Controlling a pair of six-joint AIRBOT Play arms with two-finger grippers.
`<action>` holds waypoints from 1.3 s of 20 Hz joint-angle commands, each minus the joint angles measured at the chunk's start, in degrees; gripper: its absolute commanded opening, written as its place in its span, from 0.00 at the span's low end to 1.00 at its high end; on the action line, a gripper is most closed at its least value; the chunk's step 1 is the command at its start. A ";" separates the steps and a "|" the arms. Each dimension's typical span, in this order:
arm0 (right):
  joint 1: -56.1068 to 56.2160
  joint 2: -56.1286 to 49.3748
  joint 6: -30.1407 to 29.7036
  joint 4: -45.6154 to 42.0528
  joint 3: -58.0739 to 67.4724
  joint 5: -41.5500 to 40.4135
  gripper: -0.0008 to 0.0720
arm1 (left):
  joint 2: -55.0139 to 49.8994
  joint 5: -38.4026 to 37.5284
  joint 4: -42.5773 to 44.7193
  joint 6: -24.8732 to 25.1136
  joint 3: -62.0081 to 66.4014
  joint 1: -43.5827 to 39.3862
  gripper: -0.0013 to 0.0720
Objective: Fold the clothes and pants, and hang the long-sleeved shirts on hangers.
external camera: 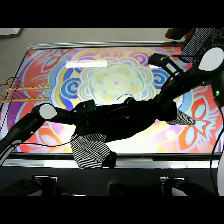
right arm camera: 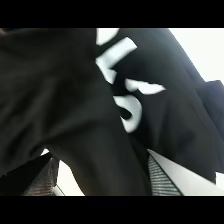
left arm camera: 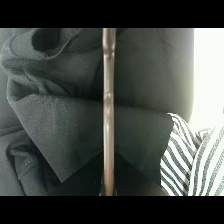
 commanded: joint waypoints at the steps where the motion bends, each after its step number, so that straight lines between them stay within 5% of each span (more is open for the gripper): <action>1: 0.02 -2.01 -6.78 6.19 -0.04 0.17 0.81 | -0.04 0.00 0.00 0.02 0.00 0.04 0.05; 9: 2.60 -2.97 -11.87 10.01 -0.04 -0.04 0.67 | -0.04 0.02 0.00 0.04 0.00 0.04 0.05; 13: 5.07 -3.28 -13.16 5.84 -0.04 0.07 0.40 | -0.02 0.00 0.00 0.04 0.00 0.04 0.05; 16: 5.09 -3.26 -13.29 5.75 -0.04 1.44 0.04 | -0.02 0.02 0.00 0.04 0.00 0.04 0.05; 20: 5.07 -2.75 -13.35 4.55 -0.04 1.97 0.04 | -0.02 0.13 0.00 -0.94 0.00 0.04 0.08; 23: 5.07 -1.20 -13.33 0.90 -0.04 1.86 0.04 | 0.09 5.68 0.02 -12.20 0.00 0.46 0.68; 24: 5.07 -0.55 -13.03 -0.28 -0.04 1.70 0.04 | 0.33 7.82 0.02 -16.11 0.00 0.83 0.75; 26: 4.96 0.59 -11.61 -1.73 -0.02 1.60 0.04 | 0.87 11.39 0.04 -22.84 0.09 1.88 0.76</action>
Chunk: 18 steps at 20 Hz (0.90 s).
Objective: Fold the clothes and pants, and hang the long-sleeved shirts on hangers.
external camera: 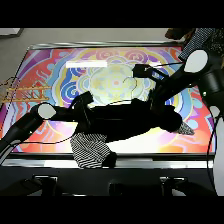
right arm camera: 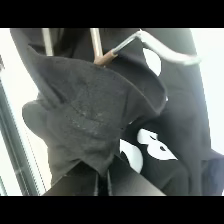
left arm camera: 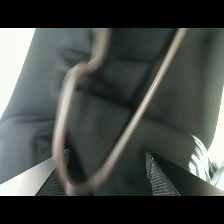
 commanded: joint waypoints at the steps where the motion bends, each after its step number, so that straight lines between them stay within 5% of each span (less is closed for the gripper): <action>1: -0.04 1.84 3.06 -3.39 0.02 0.11 0.04 | 0.94 5.64 0.33 -13.09 0.35 1.90 0.76; 6: -0.04 3.52 15.19 -6.60 0.04 -1.88 0.04 | 3.23 1.90 0.22 -42.66 0.55 11.82 0.76; 7: -0.04 3.98 18.58 -6.56 0.04 -3.39 0.04 | 3.15 1.09 -0.24 -44.61 -0.09 12.63 0.76; 13: -0.04 5.99 26.69 -6.32 0.04 -5.22 0.04 | 0.20 6.69 -18.27 -41.24 -3.91 5.70 0.76; 18: -0.04 6.27 28.33 -6.08 0.04 -5.11 0.04 | -6.60 12.22 -23.47 -41.27 -1.62 -3.15 0.76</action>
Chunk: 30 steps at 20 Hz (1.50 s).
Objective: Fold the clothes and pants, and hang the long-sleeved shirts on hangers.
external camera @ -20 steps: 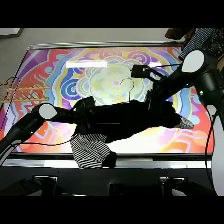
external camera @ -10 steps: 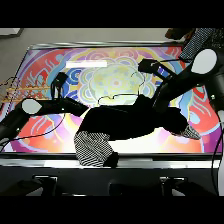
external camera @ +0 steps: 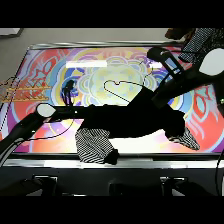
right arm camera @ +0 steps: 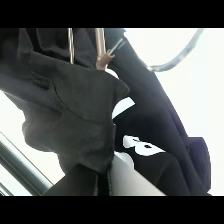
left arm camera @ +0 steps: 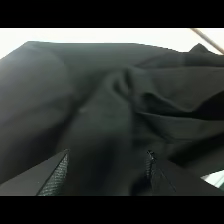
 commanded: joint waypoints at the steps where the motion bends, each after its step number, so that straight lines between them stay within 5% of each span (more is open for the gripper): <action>1: -0.02 0.24 2.05 0.48 0.04 -0.04 0.04 | -4.63 3.43 -5.95 -0.13 2.23 -4.63 0.76; 10: -0.02 0.24 3.19 0.85 0.04 -0.04 0.04 | -11.82 4.04 -6.27 0.66 9.88 -4.94 0.75; 13: -0.02 0.24 3.37 0.87 0.04 -0.04 0.04 | -13.64 3.82 -6.25 0.68 9.88 -4.87 0.67; 15: -0.02 0.24 3.37 0.94 0.04 -0.04 0.04 | -14.38 4.04 -6.27 0.68 9.90 -4.87 0.52; 23: -0.02 0.24 3.56 1.09 0.04 0.04 0.04 | -14.84 7.19 -7.93 0.68 10.03 -4.98 0.51; 27: -0.02 0.24 3.69 1.84 0.04 0.66 0.04 | -14.88 7.87 -8.46 1.84 10.03 -4.98 0.05; 30: -0.02 0.48 6.23 2.19 0.04 2.16 0.04 | -14.51 5.29 -8.39 5.60 10.03 -4.13 0.05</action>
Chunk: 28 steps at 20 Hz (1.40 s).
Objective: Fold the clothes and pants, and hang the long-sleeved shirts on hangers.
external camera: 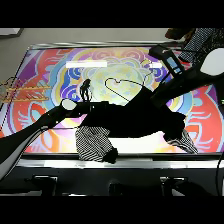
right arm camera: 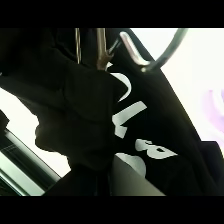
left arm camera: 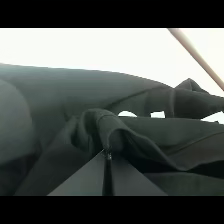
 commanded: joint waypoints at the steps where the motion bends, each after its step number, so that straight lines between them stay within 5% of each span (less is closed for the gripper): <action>1: -0.02 0.52 2.25 0.50 0.04 2.01 0.04 | 0.55 -2.99 -0.04 3.06 0.07 1.68 0.05; 11: 7.15 3.89 5.46 0.04 0.02 7.61 0.04 | 1.95 -8.52 0.04 4.11 3.54 8.81 0.05; 17: 10.51 3.78 14.49 -5.46 0.02 12.31 0.04 | 1.95 -8.50 1.09 4.11 3.80 9.16 0.05; 28: 10.54 4.20 17.57 1.84 0.02 14.45 0.04 | 1.95 -5.42 3.08 4.13 4.31 9.51 0.05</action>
